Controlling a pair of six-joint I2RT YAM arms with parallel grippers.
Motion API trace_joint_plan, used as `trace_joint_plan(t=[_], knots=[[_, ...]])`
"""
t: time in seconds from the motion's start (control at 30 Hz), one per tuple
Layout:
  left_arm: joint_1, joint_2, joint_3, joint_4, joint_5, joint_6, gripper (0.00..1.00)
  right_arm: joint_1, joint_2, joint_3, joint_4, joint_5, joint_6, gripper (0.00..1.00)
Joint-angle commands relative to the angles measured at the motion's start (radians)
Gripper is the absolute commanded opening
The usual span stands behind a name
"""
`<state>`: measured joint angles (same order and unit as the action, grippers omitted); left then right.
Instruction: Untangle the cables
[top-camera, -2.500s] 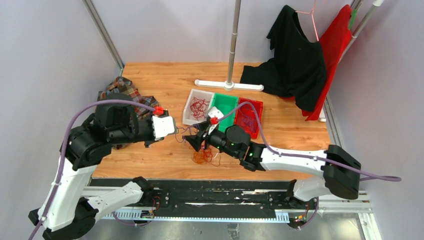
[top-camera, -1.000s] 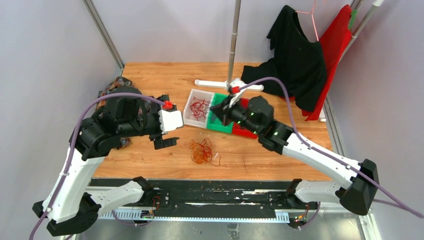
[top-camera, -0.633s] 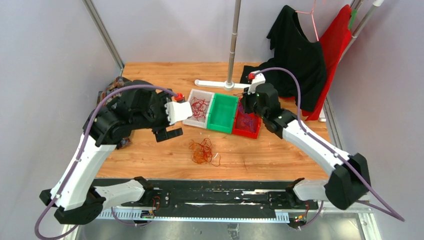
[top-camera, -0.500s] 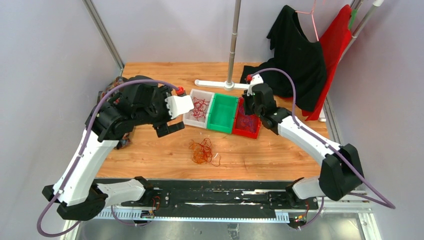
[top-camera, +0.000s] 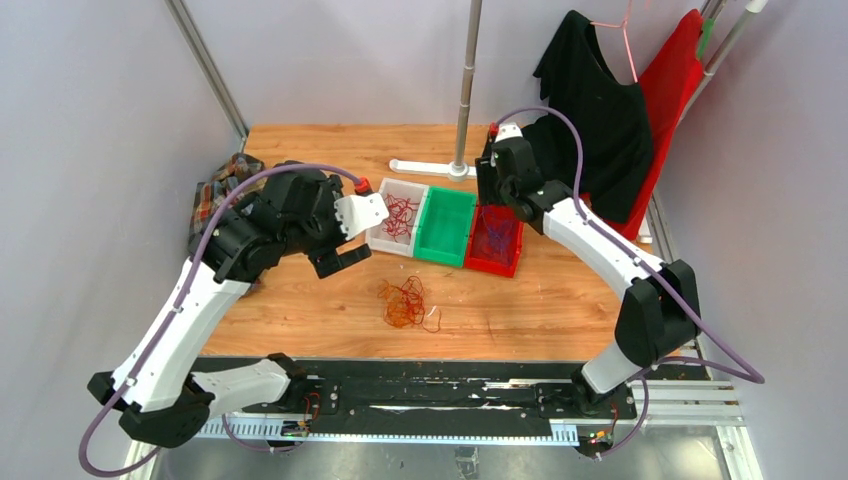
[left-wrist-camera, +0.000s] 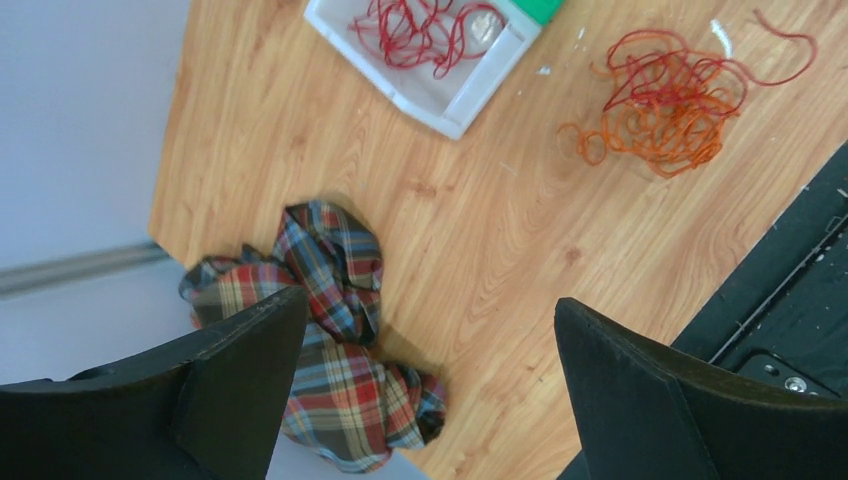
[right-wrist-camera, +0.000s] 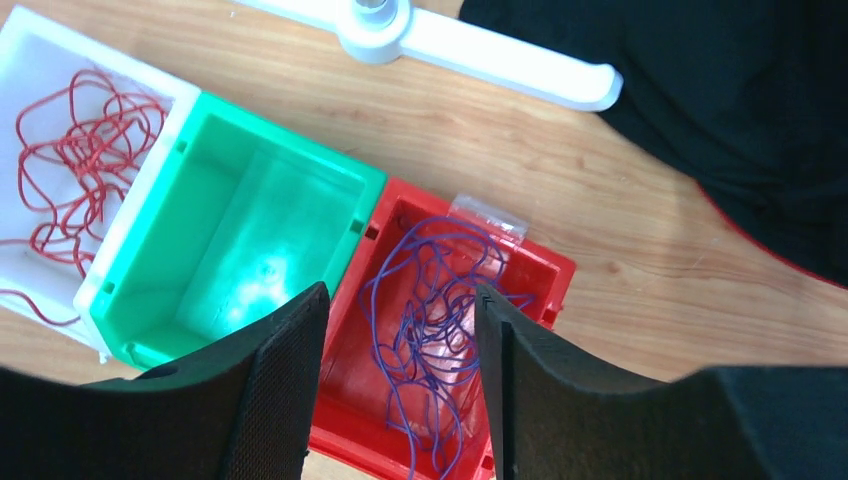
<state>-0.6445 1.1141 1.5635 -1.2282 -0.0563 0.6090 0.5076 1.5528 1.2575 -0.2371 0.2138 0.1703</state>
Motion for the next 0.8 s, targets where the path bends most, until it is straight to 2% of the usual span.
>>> trace_joint_plan(t=[0.0,0.07,0.2,0.47,0.6,0.77], knots=[[0.116,-0.03,-0.098,0.123,0.08,-0.005,0.98,0.031,0.025,0.101,-0.138,0.081,0.009,0.56],[0.172,-0.028,-0.139,0.166,0.119,-0.009,0.98,0.077,0.008,0.095,-0.101,0.077,-0.004,0.56],[0.207,-0.015,-0.256,0.238,0.183,-0.024,0.98,0.183,-0.035,0.018,0.017,0.042,0.017,0.56],[0.213,0.009,-0.486,0.418,0.338,-0.133,0.98,0.395,-0.184,-0.349,0.365,0.004,0.064,0.56],[0.216,-0.016,-0.55,0.461,0.356,-0.142,0.98,0.485,-0.189,-0.468,0.423,0.024,0.111,0.58],[0.23,-0.036,-0.569,0.485,0.357,-0.148,0.98,0.617,-0.14,-0.541,0.468,0.09,0.139,0.59]])
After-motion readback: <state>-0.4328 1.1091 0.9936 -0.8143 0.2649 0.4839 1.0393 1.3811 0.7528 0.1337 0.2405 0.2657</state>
